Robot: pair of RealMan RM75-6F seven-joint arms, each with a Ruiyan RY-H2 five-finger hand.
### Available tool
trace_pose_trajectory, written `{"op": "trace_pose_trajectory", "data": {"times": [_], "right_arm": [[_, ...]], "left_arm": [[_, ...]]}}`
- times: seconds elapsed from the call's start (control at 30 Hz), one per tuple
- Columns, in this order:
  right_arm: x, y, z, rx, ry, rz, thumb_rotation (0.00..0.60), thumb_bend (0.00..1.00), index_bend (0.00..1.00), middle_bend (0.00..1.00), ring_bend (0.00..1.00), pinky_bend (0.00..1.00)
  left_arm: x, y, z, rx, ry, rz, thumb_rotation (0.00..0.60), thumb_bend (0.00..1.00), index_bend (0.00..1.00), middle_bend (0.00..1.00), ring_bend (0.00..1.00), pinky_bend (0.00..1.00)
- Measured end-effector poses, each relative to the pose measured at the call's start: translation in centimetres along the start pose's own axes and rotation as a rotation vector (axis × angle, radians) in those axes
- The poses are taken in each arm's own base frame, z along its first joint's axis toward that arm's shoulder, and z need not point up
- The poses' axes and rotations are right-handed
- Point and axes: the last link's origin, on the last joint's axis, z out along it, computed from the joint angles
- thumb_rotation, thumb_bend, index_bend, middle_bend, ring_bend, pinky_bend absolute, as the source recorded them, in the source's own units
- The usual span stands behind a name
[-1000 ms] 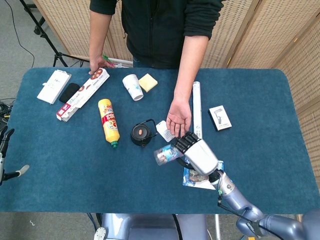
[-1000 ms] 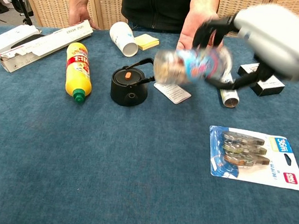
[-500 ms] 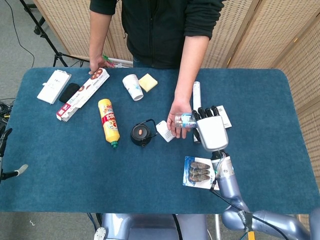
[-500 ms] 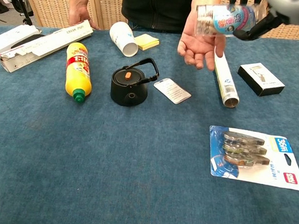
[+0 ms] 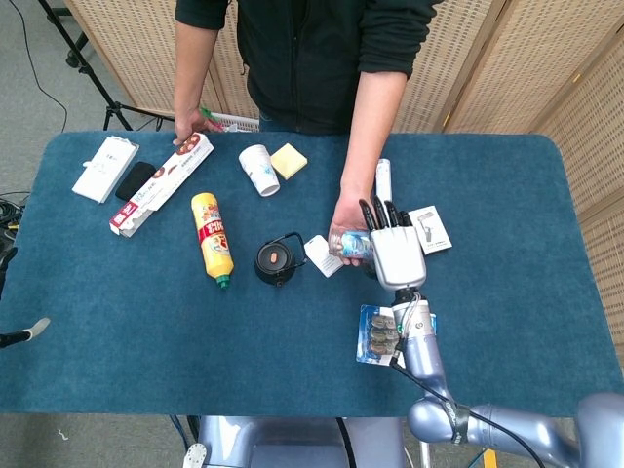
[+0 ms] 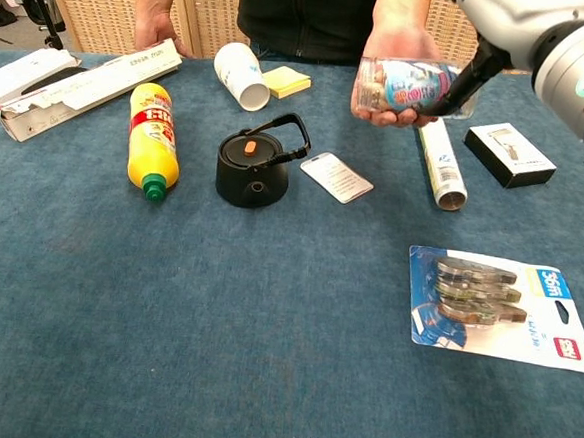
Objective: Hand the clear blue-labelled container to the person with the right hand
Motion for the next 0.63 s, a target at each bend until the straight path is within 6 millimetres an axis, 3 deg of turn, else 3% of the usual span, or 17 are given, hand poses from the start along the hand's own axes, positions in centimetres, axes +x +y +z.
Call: {"op": "trace_pose_trajectory", "data": {"times": [0.23,0.37,0.5,0.63], "right_arm": [[2.0,0.4,-0.5,0.021,0.045,0.048,0.600,0.00,0.00,0.00,0.00,0.16],[3.6,1.7,-1.2,0.019,0.081,0.054,0.600,0.00,0.00,0.00,0.00,0.13],[4.6,4.9,-3.2,0.025,0.134,0.061,0.600,0.00,0.00,0.00,0.00,0.09],[4.0,8.2,-4.9,0.039,0.180,0.107,0.600,0.00,0.00,0.00,0.00,0.06]], "left_arm": [[-0.1,0.1,-0.1,-0.001,0.000,0.004,0.600,0.00,0.00,0.00,0.00,0.06],[0.0,0.1,0.0,0.000,-0.001,0.001,0.600,0.00,0.00,0.00,0.00,0.06],[0.1,0.1,-0.2,-0.003,0.003,-0.003,0.600,0.00,0.00,0.00,0.00,0.06],[0.1,0.2,-0.2,-0.006,0.006,-0.003,0.600,0.00,0.00,0.00,0.00,0.06]]}}
